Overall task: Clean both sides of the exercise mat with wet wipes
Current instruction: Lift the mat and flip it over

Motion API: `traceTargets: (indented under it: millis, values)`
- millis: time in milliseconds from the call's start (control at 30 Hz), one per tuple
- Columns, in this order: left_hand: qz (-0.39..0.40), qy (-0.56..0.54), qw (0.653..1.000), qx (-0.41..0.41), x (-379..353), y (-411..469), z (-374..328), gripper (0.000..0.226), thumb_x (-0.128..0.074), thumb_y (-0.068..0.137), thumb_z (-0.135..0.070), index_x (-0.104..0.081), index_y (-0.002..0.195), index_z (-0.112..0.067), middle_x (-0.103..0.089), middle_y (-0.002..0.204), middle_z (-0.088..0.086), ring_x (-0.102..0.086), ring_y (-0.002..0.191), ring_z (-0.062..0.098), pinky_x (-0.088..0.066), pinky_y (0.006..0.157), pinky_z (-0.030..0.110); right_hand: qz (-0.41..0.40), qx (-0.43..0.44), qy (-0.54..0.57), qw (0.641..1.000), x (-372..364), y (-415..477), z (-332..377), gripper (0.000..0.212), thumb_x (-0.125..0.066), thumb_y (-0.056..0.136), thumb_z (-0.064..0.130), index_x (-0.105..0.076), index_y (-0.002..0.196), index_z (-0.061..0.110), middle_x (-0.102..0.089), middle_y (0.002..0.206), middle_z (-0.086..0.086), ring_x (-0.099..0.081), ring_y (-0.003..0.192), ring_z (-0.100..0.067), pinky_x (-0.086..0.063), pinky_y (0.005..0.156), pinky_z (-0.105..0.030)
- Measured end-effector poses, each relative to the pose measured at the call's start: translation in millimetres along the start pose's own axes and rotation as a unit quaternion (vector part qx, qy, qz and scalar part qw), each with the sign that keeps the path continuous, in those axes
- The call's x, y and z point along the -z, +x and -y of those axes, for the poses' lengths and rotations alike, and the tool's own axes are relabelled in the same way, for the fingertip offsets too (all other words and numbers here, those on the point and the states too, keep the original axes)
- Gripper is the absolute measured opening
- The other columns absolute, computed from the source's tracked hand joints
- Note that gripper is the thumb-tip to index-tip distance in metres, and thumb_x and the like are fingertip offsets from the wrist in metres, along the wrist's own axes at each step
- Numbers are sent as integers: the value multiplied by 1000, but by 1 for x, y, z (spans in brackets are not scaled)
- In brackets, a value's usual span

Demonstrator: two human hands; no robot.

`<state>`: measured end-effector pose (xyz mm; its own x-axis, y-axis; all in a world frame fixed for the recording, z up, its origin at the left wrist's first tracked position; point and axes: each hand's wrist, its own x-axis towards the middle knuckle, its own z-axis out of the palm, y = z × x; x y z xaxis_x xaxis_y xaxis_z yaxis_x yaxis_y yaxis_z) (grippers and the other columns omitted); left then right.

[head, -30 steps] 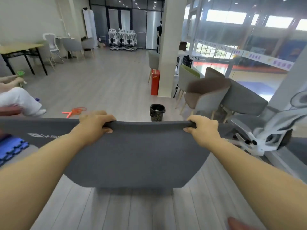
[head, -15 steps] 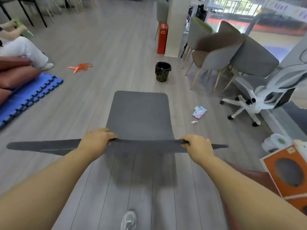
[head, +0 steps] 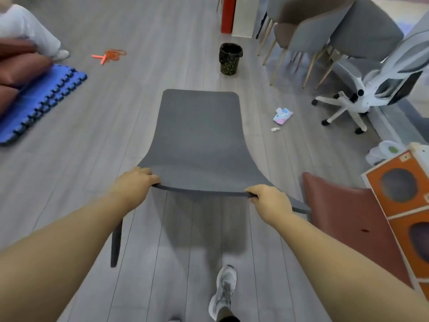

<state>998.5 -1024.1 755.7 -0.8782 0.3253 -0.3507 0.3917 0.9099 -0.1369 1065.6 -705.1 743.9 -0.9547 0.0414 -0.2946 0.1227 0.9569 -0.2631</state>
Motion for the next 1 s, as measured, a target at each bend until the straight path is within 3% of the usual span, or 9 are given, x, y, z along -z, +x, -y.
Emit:
traceTargets:
  millis: [300, 433, 533, 633, 867, 1000]
  values:
    - [25, 31, 997, -70, -96, -36, -1, 54, -42, 86, 4, -50, 131, -25, -52, 118, 0, -45, 111, 22, -44, 89, 31, 33, -71, 11, 997, -98, -48, 15, 29, -42, 97, 15, -62, 116, 24, -63, 115, -3, -58, 102, -28, -48, 87, -37]
    - [111, 31, 991, -65, -160, -58, -24, 50, -43, 88, 2, -48, 132, -22, -50, 121, 2, -47, 113, 23, -45, 91, 31, 104, -83, 7, 991, -162, -68, 7, 34, -41, 97, 14, -59, 123, 25, -60, 122, -4, -56, 107, -29, -46, 89, -35]
    - [200, 6, 978, -54, -212, -82, -45, 54, -41, 87, 4, -45, 134, -23, -49, 128, 3, -49, 116, 24, -45, 94, 33, 191, -80, 24, 978, -212, -85, 1, 25, -44, 94, 13, -65, 109, 17, -64, 113, -7, -59, 98, -28, -48, 81, -32]
    - [275, 4, 961, -44, -250, -114, -71, 48, -42, 90, -2, -45, 132, -24, -49, 131, 2, -50, 119, 24, -44, 94, 34, 288, -64, 45, 955, -246, -108, 2, 26, -51, 95, 24, -62, 115, 13, -63, 118, -8, -57, 107, -28, -48, 92, -36]
    - [301, -50, 952, -36, -253, -155, -106, 29, -43, 97, -26, -53, 124, -24, -54, 124, 1, -53, 113, 23, -46, 92, 35, 354, -58, -26, 933, -239, -143, 0, 34, -49, 95, 32, -56, 122, 13, -58, 122, -9, -55, 109, -29, -46, 92, -35]
    - [295, -67, 952, -35, -212, -155, -95, 27, -43, 97, -30, -54, 120, -21, -55, 123, 3, -55, 110, 24, -46, 91, 35, 327, -53, -42, 943, -195, -147, 15, 37, -48, 96, 33, -52, 125, 11, -55, 125, -11, -53, 111, -29, -45, 94, -36]
